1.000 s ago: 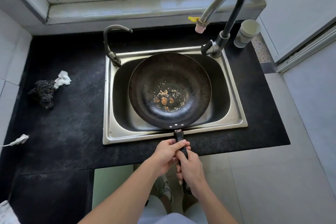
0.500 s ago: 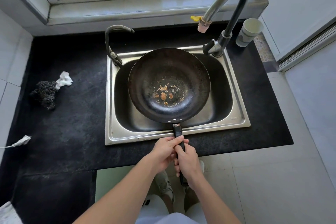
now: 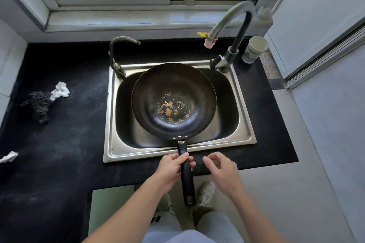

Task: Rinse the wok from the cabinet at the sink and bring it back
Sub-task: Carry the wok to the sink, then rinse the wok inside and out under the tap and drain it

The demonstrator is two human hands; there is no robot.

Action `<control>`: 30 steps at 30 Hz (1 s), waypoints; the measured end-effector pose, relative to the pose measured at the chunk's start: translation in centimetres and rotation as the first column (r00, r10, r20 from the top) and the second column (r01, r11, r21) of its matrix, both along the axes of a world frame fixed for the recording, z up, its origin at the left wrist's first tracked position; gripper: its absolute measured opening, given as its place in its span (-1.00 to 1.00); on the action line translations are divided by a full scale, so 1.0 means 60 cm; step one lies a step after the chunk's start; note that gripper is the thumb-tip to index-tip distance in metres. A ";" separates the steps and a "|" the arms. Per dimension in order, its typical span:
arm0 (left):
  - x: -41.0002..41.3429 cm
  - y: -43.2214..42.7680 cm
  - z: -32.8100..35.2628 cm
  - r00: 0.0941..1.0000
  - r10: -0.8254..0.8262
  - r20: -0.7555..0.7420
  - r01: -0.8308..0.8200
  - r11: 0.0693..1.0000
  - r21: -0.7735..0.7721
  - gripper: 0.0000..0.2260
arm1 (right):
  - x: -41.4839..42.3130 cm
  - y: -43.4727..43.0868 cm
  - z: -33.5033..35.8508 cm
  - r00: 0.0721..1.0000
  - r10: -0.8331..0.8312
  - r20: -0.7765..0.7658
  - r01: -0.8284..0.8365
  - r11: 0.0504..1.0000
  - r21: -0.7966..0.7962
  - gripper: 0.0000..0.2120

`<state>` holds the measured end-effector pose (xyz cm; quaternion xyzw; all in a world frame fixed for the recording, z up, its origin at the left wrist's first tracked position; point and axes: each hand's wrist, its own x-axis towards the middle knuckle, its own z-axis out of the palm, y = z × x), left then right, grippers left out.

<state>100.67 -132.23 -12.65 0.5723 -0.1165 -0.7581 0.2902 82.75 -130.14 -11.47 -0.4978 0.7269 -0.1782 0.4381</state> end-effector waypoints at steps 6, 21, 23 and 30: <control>-0.037 0.012 -0.007 0.987 0.122 0.107 -0.127 0.991 0.039 -0.81 | -0.052 -0.120 0.040 0.990 0.112 -0.080 -0.127 0.967 -0.222 -0.76; -0.096 0.017 -0.014 0.899 0.255 0.355 -0.255 0.966 -0.048 -0.75 | -0.100 -0.448 0.094 0.947 0.295 -0.125 -0.317 0.919 -0.232 -0.30; -0.097 0.017 -0.012 0.897 0.265 0.354 -0.269 0.962 -0.040 -0.75 | -0.095 -0.453 0.092 0.937 0.323 -0.135 -0.346 0.911 -0.223 -0.31; -0.100 0.015 -0.007 0.894 0.293 0.337 -0.302 0.953 -0.027 -0.76 | -0.102 -0.464 0.083 0.909 0.372 -0.187 -0.410 0.875 -0.257 -0.30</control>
